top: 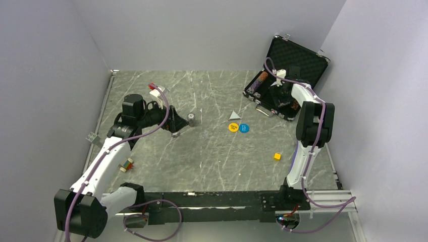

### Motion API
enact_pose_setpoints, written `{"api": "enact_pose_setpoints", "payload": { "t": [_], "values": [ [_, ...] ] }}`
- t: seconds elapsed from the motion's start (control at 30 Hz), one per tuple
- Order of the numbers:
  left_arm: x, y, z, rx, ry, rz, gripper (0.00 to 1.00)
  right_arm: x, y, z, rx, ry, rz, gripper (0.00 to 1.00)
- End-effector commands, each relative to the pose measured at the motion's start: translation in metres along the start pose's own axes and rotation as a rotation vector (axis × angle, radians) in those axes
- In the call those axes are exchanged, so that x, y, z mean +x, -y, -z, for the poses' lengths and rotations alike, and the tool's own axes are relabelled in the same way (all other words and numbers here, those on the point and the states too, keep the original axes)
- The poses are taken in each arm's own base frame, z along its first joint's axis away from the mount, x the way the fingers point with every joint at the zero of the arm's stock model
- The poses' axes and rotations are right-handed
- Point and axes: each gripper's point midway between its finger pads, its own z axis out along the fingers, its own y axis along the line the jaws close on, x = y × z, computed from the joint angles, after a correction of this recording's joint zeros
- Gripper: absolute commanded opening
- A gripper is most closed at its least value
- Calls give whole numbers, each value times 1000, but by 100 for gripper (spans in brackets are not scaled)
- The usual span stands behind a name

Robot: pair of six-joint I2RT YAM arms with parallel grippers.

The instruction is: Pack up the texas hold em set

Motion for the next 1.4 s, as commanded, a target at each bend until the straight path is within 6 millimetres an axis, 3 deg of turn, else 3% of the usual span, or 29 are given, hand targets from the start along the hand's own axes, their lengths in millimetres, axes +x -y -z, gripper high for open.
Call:
{"api": "enact_pose_setpoints", "payload": {
  "t": [0.0,0.47,0.63,0.67,0.7,1.17,1.37],
  "values": [
    [-12,5,1,28,26,-41,100,-16,21,19,78,50,19,52],
    [-11,6,1,32,21,-37,99,-19,5,23,-2,73,8,74],
    [-11,6,1,33,21,-37,99,-21,2,27,-21,83,-2,77],
    [-12,6,2,33,23,-39,99,-22,1,28,-23,85,-4,88],
    [-12,6,2,33,23,-38,100,-21,1,28,-24,84,-7,90],
    [-13,8,3,35,26,-43,99,-30,-3,51,-28,131,-55,92],
    [-13,7,2,32,26,-41,99,-24,2,62,51,119,-275,90]
  ]
}}
